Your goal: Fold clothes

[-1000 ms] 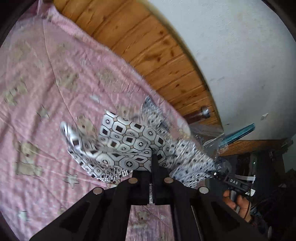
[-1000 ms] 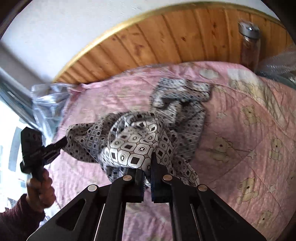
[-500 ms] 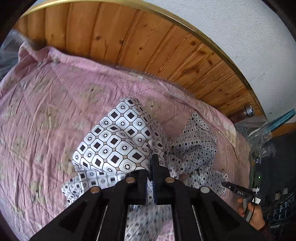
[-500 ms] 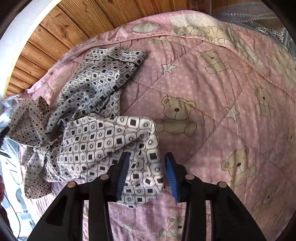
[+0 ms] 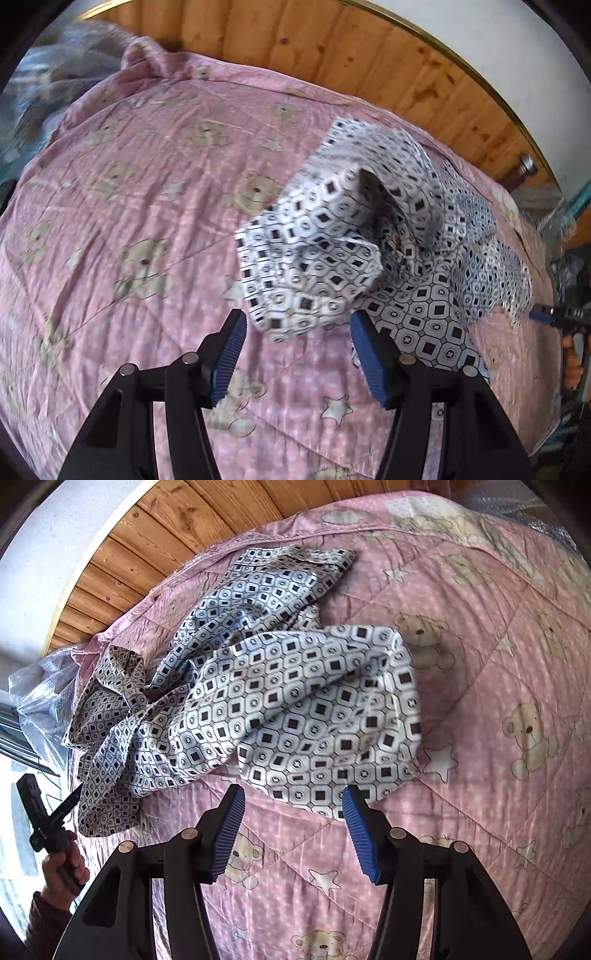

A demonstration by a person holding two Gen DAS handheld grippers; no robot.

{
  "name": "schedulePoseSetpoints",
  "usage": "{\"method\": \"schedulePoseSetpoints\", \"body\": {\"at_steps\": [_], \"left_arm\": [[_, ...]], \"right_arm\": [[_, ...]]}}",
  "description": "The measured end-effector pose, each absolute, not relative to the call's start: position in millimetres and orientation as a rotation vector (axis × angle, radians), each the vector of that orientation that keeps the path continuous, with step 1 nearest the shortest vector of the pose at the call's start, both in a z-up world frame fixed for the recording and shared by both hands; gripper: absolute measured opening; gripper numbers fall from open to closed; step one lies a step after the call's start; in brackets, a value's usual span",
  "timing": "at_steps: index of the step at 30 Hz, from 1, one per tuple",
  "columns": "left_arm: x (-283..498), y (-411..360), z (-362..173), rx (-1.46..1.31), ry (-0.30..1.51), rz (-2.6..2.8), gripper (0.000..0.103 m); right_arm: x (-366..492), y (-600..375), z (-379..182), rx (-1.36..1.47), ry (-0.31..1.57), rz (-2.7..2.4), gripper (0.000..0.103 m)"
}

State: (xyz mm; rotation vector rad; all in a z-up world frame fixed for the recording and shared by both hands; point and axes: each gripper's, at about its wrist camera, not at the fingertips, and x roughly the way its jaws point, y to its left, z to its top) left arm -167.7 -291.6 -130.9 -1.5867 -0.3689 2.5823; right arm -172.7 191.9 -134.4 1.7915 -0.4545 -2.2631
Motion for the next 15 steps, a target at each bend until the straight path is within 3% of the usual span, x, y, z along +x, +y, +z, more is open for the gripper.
{"method": "schedulePoseSetpoints", "body": {"at_steps": [4, 5, 6, 8, 13, 15], "left_arm": [[-193, -276, -151, -1.603, -0.237, 2.56, 0.059], [-196, -281, -150, -1.591, -0.248, 2.57, 0.025], [-196, -292, -136, -1.562, -0.309, 2.589, 0.012], [-194, -317, -106, -1.495, -0.43, 2.628, 0.009], [-145, -421, 59, -1.143, -0.756, 2.873, 0.008], [-153, -460, 77, -1.208, -0.891, 2.835, 0.008]], "right_arm": [[-202, 188, -117, 1.726, -0.379, -2.298, 0.057], [-212, 192, -112, 1.714, -0.364, -2.321, 0.057], [-223, 197, -107, 1.701, -0.35, -2.346, 0.057], [-248, 208, -99, 1.672, -0.324, -2.397, 0.06], [-329, 203, -114, 1.671, -0.134, -2.437, 0.072], [-363, 187, -138, 1.701, -0.062, -2.383, 0.073]]}}
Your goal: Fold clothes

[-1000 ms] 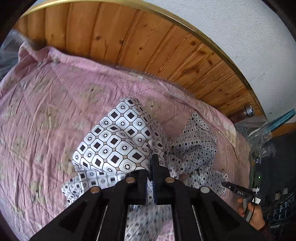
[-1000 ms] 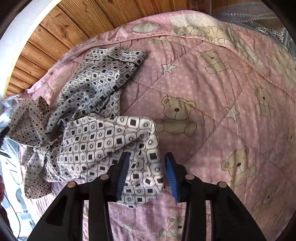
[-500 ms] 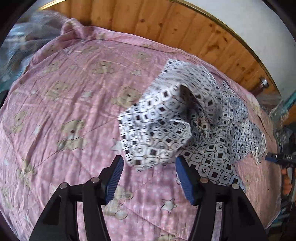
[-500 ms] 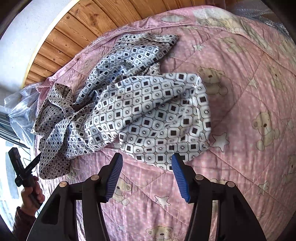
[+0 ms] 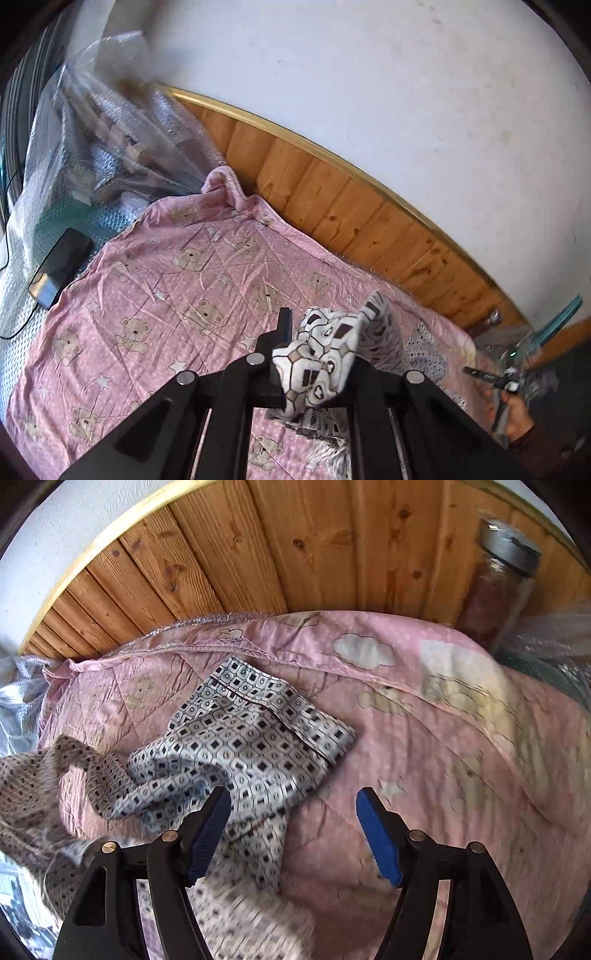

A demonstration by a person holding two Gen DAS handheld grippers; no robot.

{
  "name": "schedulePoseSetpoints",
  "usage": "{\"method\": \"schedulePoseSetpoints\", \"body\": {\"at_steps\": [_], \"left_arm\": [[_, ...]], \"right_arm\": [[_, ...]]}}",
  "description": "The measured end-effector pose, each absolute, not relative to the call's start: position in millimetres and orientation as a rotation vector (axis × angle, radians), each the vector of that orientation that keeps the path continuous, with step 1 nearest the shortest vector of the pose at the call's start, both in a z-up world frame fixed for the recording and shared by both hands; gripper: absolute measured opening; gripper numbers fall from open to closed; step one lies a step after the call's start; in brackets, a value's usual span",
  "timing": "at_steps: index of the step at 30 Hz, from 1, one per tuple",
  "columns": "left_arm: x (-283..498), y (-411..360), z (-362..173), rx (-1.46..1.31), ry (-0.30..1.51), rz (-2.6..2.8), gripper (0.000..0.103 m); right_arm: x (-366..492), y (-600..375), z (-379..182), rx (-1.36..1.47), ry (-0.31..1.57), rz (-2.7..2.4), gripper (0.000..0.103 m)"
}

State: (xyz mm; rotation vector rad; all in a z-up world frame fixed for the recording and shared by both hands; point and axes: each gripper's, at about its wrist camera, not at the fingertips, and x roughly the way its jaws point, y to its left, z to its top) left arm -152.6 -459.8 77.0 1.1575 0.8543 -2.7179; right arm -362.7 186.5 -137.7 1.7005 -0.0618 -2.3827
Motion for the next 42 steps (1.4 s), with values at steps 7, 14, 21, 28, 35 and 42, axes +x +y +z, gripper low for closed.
{"method": "schedulePoseSetpoints", "body": {"at_steps": [7, 14, 21, 28, 35, 42], "left_arm": [[-221, -485, -30, 1.516, 0.768, -2.401, 0.009], [-212, -492, -55, 1.397, 0.756, -2.375, 0.021], [-166, -484, -74, 1.516, 0.832, -2.36, 0.049], [-38, -417, -100, 1.569, 1.116, -2.343, 0.07], [-44, -346, -178, 1.641, 1.464, -2.227, 0.07], [-40, -394, -106, 1.491, 1.358, -2.402, 0.002]], "right_arm": [[-407, 152, -185, 1.719, 0.194, -2.381, 0.006], [-378, 256, -74, 1.56, 0.058, -2.833, 0.003], [-296, 298, -85, 1.699, -0.306, -2.469, 0.06], [-186, 216, -116, 1.702, -0.091, -2.238, 0.071], [-198, 186, -127, 1.729, 0.03, -2.348, 0.007], [-125, 193, 14, 1.388, 0.432, -2.516, 0.002]]}}
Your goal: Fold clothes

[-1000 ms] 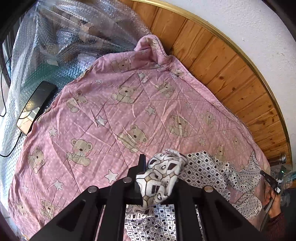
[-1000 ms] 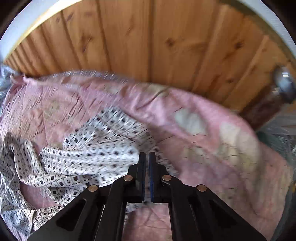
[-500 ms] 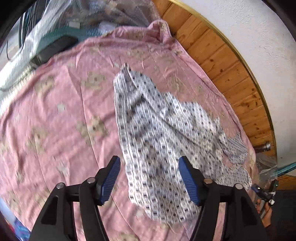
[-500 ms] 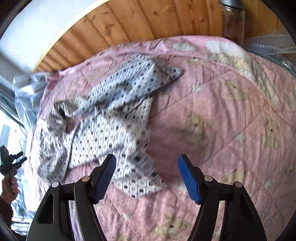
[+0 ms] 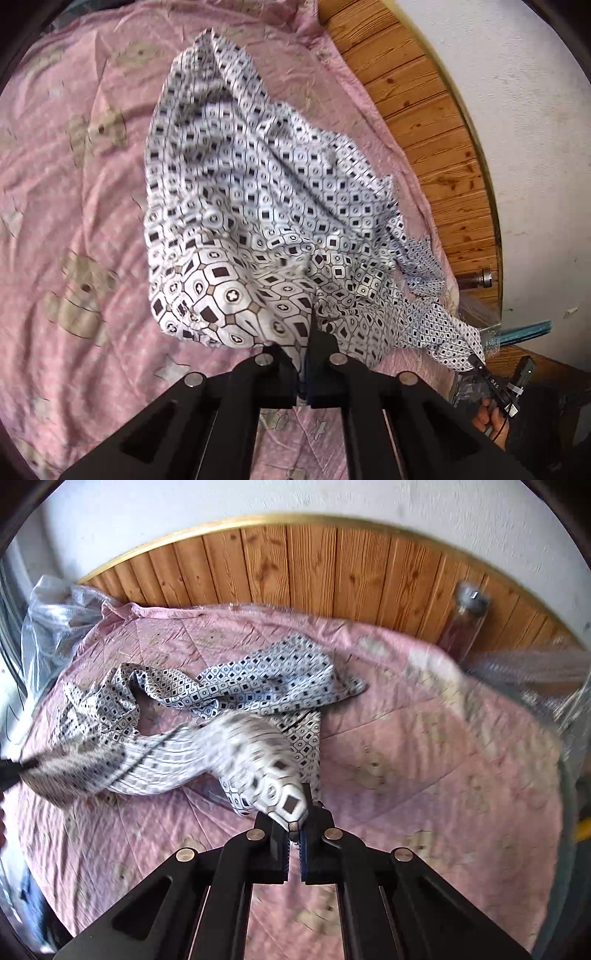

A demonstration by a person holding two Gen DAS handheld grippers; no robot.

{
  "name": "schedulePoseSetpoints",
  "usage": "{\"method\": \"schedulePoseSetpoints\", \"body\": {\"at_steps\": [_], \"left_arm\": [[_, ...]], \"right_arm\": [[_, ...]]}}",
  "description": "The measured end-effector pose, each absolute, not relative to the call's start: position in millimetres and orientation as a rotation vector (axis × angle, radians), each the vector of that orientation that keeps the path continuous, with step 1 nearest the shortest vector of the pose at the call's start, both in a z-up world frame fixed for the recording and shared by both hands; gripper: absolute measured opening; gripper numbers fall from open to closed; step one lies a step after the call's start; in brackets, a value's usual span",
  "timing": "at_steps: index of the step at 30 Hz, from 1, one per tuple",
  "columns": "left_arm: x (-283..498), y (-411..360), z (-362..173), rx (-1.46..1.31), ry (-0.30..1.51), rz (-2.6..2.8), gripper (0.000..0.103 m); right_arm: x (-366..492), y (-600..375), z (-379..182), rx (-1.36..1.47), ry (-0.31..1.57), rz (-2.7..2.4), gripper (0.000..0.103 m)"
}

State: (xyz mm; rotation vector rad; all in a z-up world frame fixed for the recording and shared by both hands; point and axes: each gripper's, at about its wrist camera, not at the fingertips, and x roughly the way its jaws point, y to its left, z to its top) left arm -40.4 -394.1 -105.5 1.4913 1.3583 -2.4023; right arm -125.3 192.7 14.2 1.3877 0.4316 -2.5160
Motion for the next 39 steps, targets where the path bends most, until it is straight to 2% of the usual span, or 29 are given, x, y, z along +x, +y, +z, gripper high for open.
{"method": "schedulePoseSetpoints", "body": {"at_steps": [2, 3, 4, 6, 9, 11, 12, 15, 16, 17, 21, 22, 24, 27, 29, 30, 31, 33, 36, 38, 39], "left_arm": [[-20, -422, -79, 1.487, 1.33, -2.434, 0.002], [-10, -431, -77, 1.579, 1.335, -2.439, 0.002], [0, -439, -77, 1.673, 1.331, -2.436, 0.002], [20, -441, -99, 1.879, 1.227, -2.347, 0.003], [50, -443, -129, 2.022, 1.042, -2.214, 0.003], [63, -452, -126, 1.962, 1.016, -2.203, 0.011], [68, -458, -121, 1.916, 1.017, -2.207, 0.013], [67, -476, -100, 1.81, 0.958, -2.227, 0.024], [62, -482, -92, 1.779, 0.931, -2.236, 0.03], [51, -489, -88, 1.747, 0.913, -2.251, 0.037], [-24, -512, -88, 1.638, 0.851, -2.32, 0.05], [-47, -515, -93, 1.616, 0.835, -2.339, 0.054], [-85, -530, -114, 1.584, 0.834, -2.315, 0.054], [-133, -538, -142, 1.557, 0.976, -2.256, 0.054], [-158, -531, -154, 1.554, 1.061, -2.262, 0.054], [-168, -525, -158, 1.553, 1.071, -2.261, 0.055], [-177, -520, -162, 1.56, 1.085, -2.268, 0.055], [-187, -512, -166, 1.566, 1.072, -2.273, 0.055], [-195, -503, -167, 1.562, 1.004, -2.27, 0.054], [-193, -509, -160, 1.541, 0.926, -2.275, 0.054], [-191, -513, -156, 1.534, 0.896, -2.283, 0.054]], "right_arm": [[-86, 200, 14, 1.366, 0.784, -2.5, 0.003], [-72, 209, 3, 1.399, 0.872, -2.467, 0.007], [-60, 225, -14, 1.469, 0.876, -2.422, 0.024], [-44, 257, -49, 1.68, 0.73, -2.341, 0.035], [-26, 294, -74, 1.899, 0.394, -2.273, 0.036], [-35, 300, -53, 1.844, 0.171, -2.318, 0.04], [-41, 303, -42, 1.808, 0.061, -2.337, 0.045], [-108, 289, -26, 1.676, -0.17, -2.378, 0.057], [-137, 283, -29, 1.65, -0.247, -2.374, 0.06], [-166, 278, -33, 1.624, -0.323, -2.368, 0.06], [-277, 251, -67, 1.605, -0.549, -2.33, 0.06], [-300, 239, -78, 1.622, -0.551, -2.327, 0.06], [-339, 215, -100, 1.665, -0.511, -2.322, 0.06], [-373, 185, -133, 1.772, -0.339, -2.306, 0.059], [-382, 172, -149, 1.848, -0.218, -2.279, 0.041], [-380, 174, -145, 1.827, -0.196, -2.297, 0.014], [-378, 178, -138, 1.794, -0.187, -2.321, 0.004], [-364, 199, -112, 1.716, -0.205, -2.414, 0.002], [-338, 248, -92, 1.74, -0.092, -2.58, 0.002], [-323, 283, -104, 1.823, -0.102, -2.582, 0.01], [-316, 293, -117, 1.888, -0.135, -2.499, 0.019]]}}
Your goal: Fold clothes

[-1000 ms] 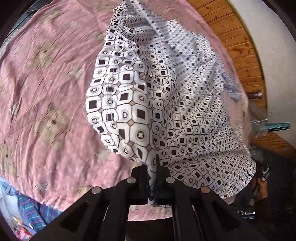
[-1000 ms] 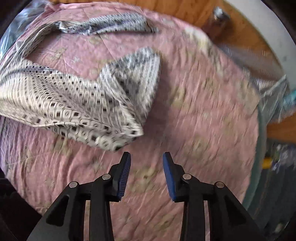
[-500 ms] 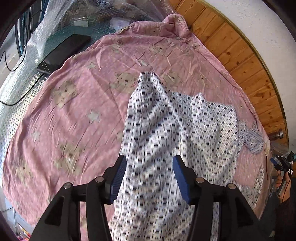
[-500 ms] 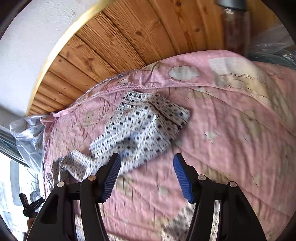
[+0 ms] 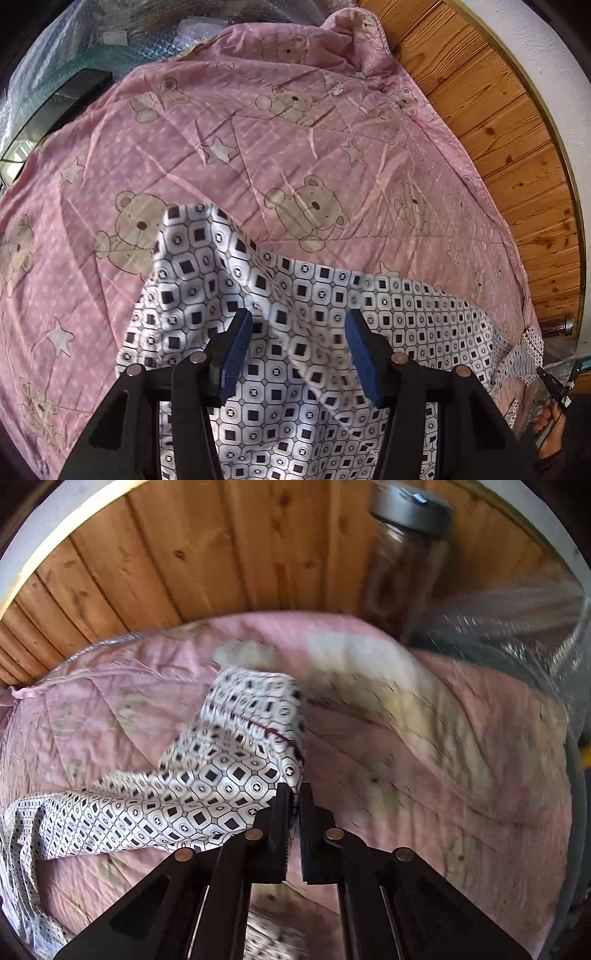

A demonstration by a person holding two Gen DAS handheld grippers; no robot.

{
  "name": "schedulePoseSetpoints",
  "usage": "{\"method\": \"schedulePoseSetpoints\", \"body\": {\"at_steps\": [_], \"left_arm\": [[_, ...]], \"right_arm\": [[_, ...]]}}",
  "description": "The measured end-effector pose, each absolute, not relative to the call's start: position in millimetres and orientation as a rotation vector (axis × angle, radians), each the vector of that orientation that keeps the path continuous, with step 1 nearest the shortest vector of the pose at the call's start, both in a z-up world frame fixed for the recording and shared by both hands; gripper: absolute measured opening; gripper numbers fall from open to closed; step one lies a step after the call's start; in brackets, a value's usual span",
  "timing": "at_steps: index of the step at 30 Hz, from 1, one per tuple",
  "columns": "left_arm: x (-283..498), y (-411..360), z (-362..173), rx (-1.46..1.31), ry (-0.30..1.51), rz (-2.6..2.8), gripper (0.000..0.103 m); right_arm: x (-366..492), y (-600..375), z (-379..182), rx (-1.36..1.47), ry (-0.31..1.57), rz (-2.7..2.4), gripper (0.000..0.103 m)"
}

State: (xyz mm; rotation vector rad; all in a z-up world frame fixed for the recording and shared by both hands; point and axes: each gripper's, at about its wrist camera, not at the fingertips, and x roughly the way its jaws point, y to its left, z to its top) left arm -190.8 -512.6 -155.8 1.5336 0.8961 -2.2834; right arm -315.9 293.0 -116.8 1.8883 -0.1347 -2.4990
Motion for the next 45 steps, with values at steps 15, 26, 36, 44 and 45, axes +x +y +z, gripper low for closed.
{"method": "schedulePoseSetpoints", "body": {"at_steps": [15, 26, 36, 44, 45], "left_arm": [[-224, -513, -178, 1.625, 0.504, -2.287, 0.071], [-228, -512, -92, 1.368, 0.52, -2.527, 0.001], [-283, -550, -119, 1.573, 0.575, -2.328, 0.002], [-247, -562, -137, 1.495, 0.775, -2.281, 0.005], [-246, -558, -136, 1.504, 0.759, -2.278, 0.005]], "right_arm": [[-392, 273, -136, 1.864, -0.18, -2.42, 0.04], [-350, 306, 35, 1.171, -0.358, -2.721, 0.002], [-287, 362, -100, 1.649, -0.497, -2.643, 0.023], [-368, 305, -97, 1.599, -0.382, -2.575, 0.063], [-378, 302, -107, 1.646, -0.344, -2.561, 0.063]]}}
